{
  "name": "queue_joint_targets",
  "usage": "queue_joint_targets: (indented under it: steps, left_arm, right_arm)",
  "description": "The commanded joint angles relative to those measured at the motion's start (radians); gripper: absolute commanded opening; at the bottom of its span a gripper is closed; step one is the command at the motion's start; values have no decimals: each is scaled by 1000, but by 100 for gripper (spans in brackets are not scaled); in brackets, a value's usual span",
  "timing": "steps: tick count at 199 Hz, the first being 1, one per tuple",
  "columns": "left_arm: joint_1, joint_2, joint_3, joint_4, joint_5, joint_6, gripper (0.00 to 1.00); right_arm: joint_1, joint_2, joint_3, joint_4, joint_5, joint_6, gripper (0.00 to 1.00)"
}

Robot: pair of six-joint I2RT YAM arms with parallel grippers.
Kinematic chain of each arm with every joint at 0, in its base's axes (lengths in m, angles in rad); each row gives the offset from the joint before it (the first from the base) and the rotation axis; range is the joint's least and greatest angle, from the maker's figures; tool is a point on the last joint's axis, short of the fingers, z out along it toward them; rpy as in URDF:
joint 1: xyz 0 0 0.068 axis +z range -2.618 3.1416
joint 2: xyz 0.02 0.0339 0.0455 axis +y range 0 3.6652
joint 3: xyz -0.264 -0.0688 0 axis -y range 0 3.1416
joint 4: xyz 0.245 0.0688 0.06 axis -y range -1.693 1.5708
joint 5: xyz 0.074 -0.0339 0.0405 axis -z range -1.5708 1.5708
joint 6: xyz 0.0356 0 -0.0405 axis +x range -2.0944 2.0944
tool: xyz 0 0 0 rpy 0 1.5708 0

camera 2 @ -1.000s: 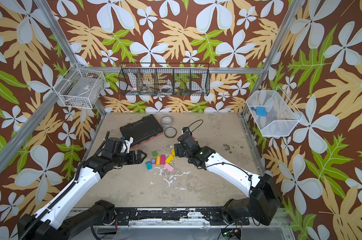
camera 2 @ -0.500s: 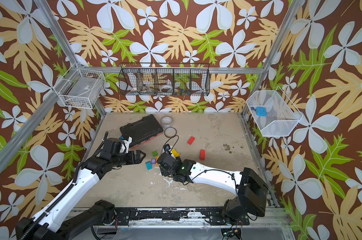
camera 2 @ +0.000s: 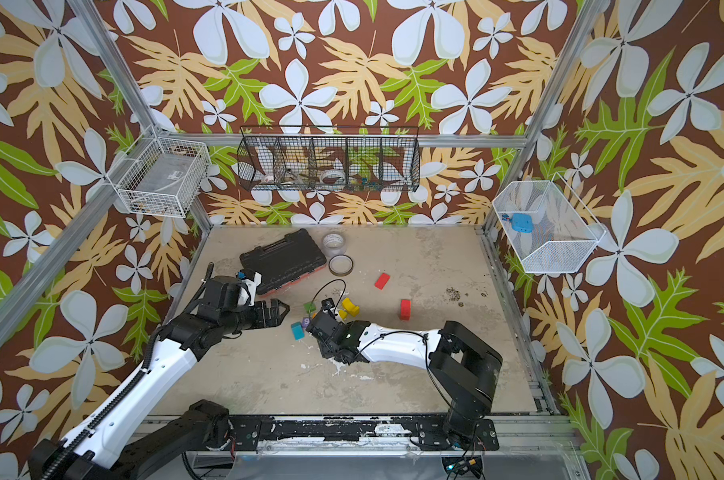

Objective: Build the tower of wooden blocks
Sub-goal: 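Move the right gripper back to the pile and grasp the pink block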

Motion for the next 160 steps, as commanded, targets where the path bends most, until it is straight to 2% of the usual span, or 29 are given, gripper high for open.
queue_joint_targets:
  steps: [1,36,77,131,160]
  left_arm:
    - [-1,-4,6,0,-11,-1,99]
    - [-1,1,6,1,-8,-2,99]
    - [-1,6,6,2,-3,-1,99]
    - [0,5,6,1,-2,1,99]
    - [0,4,6,1,-5,-2,99]
  right_arm:
    - [-23,18,-7,30,-34,-4,71]
    - [-63,73,0,45,-65,-23,70]
    - [-74,152,44,21,-54,-29,64]
    - [-74,165,44,12,-24,-24,59]
    - [-76,155,38,1,-20,-17,51]
